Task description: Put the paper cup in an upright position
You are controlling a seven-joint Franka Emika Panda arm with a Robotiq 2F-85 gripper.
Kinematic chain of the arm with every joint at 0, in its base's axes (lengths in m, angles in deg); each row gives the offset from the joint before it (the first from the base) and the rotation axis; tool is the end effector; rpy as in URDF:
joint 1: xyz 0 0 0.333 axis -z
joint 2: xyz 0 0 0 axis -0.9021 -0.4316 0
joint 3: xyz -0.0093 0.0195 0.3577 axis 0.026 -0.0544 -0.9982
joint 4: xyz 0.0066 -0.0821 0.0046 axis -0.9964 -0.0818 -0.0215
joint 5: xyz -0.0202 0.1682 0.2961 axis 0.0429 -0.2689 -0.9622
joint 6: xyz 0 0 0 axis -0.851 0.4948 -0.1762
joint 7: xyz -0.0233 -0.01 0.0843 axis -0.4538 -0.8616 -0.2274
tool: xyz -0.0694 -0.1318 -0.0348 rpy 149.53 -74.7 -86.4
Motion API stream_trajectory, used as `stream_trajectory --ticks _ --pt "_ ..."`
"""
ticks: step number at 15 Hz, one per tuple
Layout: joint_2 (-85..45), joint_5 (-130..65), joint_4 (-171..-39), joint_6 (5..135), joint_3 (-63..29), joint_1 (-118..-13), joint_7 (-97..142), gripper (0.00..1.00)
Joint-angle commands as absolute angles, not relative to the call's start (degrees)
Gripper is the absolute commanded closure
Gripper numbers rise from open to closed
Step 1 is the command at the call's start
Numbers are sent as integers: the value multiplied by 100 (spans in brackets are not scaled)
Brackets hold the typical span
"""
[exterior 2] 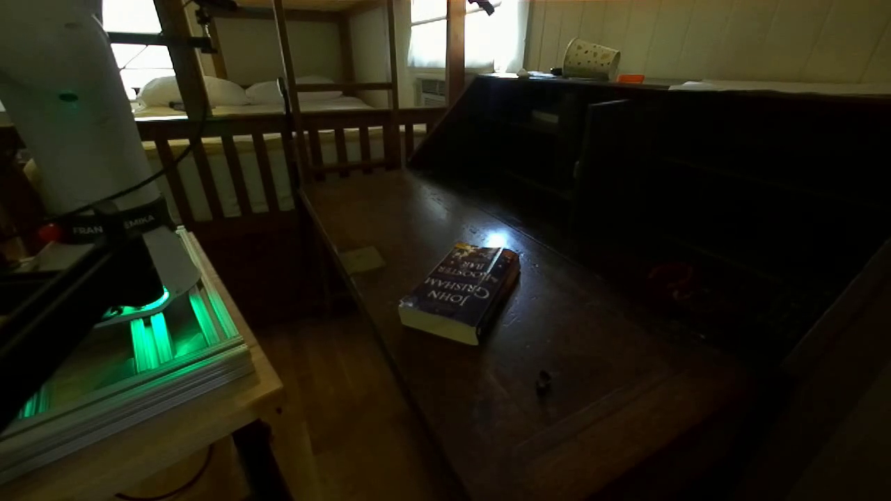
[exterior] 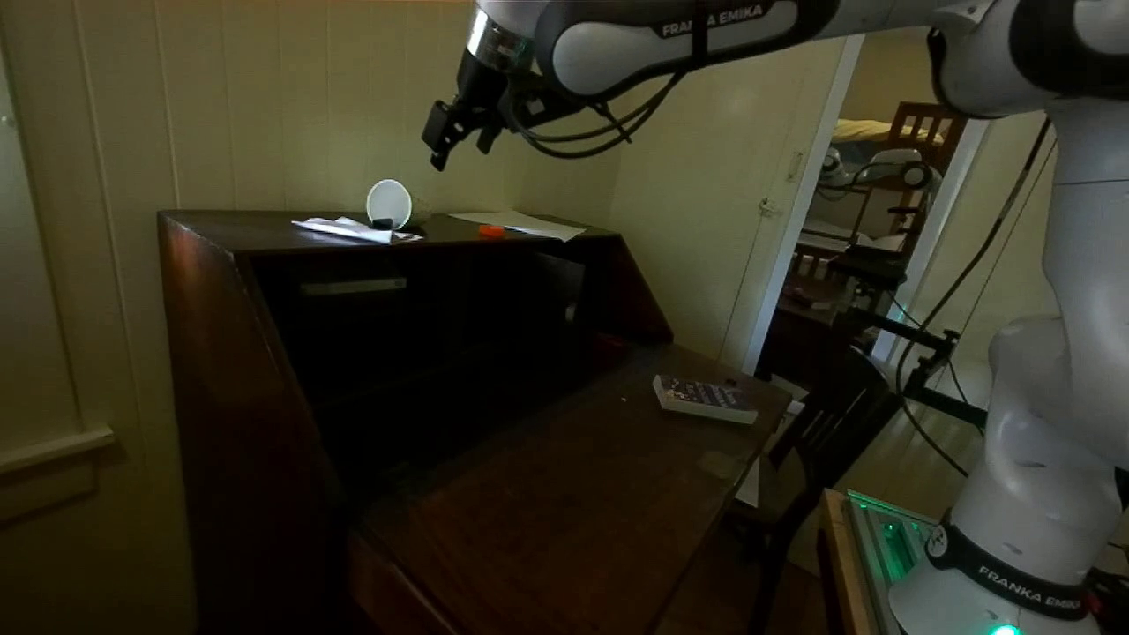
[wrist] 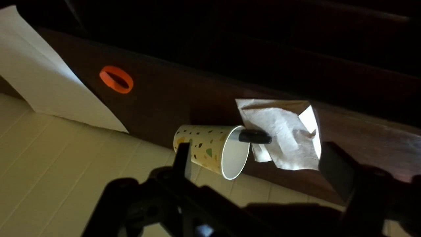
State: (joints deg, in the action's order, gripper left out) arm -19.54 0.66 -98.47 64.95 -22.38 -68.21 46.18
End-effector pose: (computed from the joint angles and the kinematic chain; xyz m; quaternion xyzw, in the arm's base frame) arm 0.6713 0.0220 0.5825 0.9323 -0.0493 0.2952 0.2029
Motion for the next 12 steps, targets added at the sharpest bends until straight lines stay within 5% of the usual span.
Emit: stream_trajectory --ticks 1,12 --pt "-3044 415 -8420 6400 -1805 -7172 4826 0" --pt "-3472 236 -7979 6558 -1710 -7117 4974 0"
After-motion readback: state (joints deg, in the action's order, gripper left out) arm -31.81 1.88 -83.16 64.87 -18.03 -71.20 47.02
